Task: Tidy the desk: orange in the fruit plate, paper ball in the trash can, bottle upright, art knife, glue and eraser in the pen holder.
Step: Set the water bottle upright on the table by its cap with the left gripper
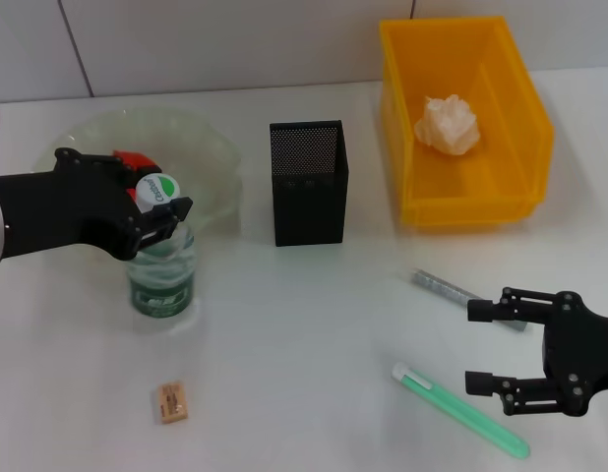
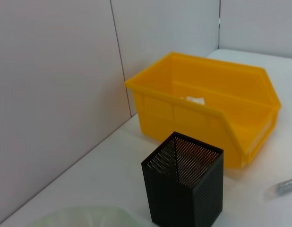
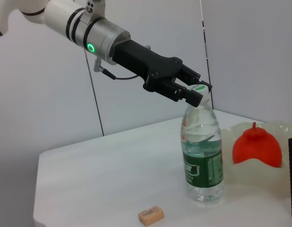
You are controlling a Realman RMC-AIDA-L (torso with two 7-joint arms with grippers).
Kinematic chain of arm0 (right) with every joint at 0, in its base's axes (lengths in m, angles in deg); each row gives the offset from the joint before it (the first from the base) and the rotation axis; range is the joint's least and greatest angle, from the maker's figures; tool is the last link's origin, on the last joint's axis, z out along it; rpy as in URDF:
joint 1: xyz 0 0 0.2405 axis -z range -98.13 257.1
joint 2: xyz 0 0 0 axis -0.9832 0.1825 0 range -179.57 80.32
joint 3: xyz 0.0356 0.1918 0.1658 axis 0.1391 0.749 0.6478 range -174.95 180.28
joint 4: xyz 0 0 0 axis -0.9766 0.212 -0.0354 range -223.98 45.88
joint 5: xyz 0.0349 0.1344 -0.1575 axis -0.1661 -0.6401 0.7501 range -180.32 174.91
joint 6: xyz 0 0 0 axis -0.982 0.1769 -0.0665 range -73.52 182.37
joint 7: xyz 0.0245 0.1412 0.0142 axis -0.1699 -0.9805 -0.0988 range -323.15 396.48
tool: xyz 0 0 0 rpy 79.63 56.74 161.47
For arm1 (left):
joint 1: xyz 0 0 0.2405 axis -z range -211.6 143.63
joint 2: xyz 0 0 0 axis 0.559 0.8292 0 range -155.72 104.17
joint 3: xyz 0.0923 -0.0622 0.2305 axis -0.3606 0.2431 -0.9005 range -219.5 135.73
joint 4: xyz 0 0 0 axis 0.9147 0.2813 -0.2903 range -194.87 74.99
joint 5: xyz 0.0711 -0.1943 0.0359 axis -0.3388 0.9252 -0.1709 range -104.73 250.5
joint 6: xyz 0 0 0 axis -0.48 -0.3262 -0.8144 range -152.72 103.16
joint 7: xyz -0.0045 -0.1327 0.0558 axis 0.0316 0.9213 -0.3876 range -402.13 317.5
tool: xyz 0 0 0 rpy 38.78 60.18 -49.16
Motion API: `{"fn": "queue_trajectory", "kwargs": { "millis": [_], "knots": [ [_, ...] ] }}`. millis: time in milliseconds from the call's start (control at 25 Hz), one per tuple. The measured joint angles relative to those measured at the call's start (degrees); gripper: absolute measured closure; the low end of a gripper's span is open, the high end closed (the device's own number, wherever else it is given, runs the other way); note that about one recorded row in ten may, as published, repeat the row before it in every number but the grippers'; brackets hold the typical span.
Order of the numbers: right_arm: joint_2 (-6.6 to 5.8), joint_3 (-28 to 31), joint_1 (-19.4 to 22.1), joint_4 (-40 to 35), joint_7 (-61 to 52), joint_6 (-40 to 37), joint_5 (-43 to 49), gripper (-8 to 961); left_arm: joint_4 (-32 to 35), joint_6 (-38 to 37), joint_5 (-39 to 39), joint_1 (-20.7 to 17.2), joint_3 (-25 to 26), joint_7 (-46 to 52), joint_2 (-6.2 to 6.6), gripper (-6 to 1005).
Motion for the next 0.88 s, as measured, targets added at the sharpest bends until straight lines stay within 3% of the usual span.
{"fn": "queue_trajectory", "kwargs": {
  "millis": [880],
  "knots": [
    [-0.06,0.43,-0.85,-0.02,0.0,-0.01,0.7,155,-0.17,-0.47,1.8,-1.01,1.4,-0.17,0.09,477]
  ]
}}
